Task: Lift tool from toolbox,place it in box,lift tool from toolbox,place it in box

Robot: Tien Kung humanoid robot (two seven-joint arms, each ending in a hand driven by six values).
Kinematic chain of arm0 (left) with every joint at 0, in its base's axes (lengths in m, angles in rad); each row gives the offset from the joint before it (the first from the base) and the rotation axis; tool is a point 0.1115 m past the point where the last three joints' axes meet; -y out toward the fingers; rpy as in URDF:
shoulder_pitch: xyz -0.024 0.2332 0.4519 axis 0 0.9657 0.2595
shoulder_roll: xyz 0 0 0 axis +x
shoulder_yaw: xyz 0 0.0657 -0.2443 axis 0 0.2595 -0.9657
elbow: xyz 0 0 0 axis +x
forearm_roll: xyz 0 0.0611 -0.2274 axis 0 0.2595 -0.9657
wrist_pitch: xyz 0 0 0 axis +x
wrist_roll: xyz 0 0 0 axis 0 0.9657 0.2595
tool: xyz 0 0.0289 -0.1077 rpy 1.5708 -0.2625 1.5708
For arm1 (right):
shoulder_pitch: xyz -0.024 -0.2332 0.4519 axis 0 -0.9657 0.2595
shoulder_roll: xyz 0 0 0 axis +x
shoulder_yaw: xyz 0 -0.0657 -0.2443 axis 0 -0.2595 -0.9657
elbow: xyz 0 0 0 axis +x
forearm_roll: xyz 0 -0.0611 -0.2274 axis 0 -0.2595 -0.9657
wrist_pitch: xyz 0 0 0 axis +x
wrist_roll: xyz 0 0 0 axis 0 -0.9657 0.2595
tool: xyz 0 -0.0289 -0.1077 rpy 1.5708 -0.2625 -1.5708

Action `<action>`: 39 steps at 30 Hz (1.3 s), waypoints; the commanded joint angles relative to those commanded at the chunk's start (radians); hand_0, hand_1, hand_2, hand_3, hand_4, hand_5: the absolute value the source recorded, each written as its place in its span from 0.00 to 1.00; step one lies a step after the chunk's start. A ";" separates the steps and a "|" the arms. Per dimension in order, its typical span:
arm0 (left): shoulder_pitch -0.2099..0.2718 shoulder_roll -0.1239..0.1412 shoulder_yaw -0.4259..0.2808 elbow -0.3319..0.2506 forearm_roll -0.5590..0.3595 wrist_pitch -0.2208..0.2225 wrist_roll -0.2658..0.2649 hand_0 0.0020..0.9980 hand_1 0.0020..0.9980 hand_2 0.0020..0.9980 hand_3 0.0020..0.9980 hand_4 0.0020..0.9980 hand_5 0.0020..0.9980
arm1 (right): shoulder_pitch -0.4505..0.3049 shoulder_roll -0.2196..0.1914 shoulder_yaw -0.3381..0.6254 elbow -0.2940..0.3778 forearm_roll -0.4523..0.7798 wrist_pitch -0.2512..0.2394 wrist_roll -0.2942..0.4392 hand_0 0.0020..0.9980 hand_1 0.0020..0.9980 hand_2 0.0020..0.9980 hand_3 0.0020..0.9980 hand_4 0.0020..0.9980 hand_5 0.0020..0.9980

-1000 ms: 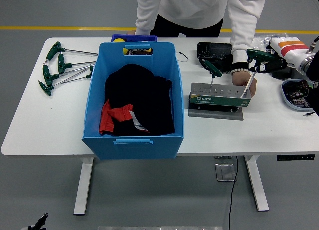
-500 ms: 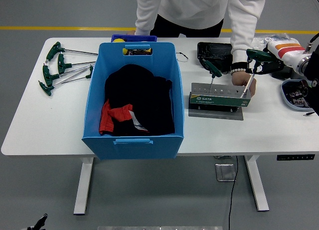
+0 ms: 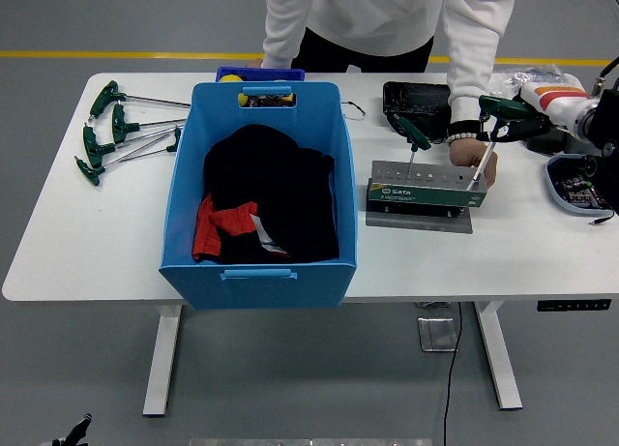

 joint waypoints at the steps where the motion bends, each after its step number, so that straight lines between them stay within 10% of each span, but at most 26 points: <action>1: 0.000 0.000 0.000 0.000 0.000 0.000 0.000 0.70 0.68 0.73 0.71 0.75 0.64 | 0.000 -0.001 0.006 0.007 0.004 0.008 -0.014 0.46 0.31 0.37 0.36 1.00 0.74; 23: 0.011 0.003 -0.008 0.002 0.014 0.002 0.005 0.70 0.67 0.72 0.71 0.75 0.64 | 0.004 -0.011 0.045 0.135 0.017 0.168 -0.229 0.41 0.32 0.40 0.39 1.00 0.78; 39: 0.013 0.005 -0.013 0.001 0.025 0.005 0.010 0.70 0.66 0.71 0.71 0.75 0.63 | 0.022 0.011 0.063 0.132 0.024 0.183 -0.340 0.13 0.20 0.27 0.34 1.00 0.79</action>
